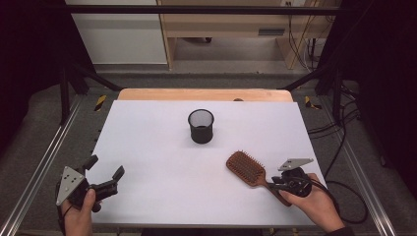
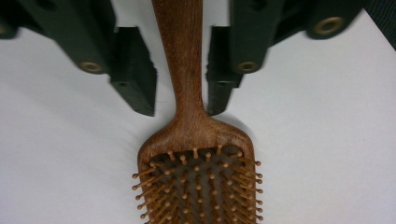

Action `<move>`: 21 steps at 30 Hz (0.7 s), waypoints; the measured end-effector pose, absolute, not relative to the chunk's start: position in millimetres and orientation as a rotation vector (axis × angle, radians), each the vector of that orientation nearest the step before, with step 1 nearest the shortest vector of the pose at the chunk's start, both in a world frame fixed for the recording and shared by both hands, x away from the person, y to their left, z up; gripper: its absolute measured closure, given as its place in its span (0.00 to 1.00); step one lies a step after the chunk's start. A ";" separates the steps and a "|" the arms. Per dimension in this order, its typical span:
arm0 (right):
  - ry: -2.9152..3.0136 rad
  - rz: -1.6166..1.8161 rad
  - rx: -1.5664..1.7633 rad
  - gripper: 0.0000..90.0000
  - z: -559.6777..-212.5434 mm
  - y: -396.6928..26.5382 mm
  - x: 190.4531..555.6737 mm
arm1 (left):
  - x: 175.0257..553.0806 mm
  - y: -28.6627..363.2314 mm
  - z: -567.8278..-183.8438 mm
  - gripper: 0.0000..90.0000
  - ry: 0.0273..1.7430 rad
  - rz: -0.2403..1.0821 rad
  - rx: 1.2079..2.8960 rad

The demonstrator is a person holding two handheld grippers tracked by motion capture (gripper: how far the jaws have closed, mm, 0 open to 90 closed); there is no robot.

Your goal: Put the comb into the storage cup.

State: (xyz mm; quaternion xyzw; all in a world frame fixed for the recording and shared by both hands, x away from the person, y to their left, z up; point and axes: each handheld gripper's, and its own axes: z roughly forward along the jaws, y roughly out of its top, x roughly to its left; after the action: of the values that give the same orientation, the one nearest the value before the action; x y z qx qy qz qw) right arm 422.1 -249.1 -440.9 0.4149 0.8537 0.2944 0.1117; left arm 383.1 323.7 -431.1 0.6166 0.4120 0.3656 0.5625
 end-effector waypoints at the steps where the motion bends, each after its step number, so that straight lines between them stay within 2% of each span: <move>1: 2.505 0.863 1.225 0.62 -440.5 -249.3 422.5 | 383.0 323.6 -431.0 0.03 0.970 0.861 1.452; 5: 2.500 0.851 1.265 0.41 -439.2 -249.0 424.9 | 382.9 324.0 -431.0 0.03 0.971 0.861 1.451; 12: 2.485 0.795 1.261 0.18 -441.3 -244.9 427.5 | 383.1 324.5 -431.1 0.03 0.971 0.859 1.451; 16: 2.507 0.773 1.273 0.11 -444.7 -240.9 429.5 | 383.0 324.2 -431.1 0.03 0.970 0.859 1.452; 21: 2.547 0.756 1.255 0.12 -449.2 -236.0 429.9 | 383.3 323.9 -431.4 0.03 0.971 0.855 1.454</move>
State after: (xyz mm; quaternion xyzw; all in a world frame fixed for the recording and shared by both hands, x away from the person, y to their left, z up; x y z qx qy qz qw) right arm 429.9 -236.0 -449.2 0.4249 0.8623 0.2560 0.1017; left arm 383.3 323.9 -431.4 0.6176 0.4123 0.3633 0.5627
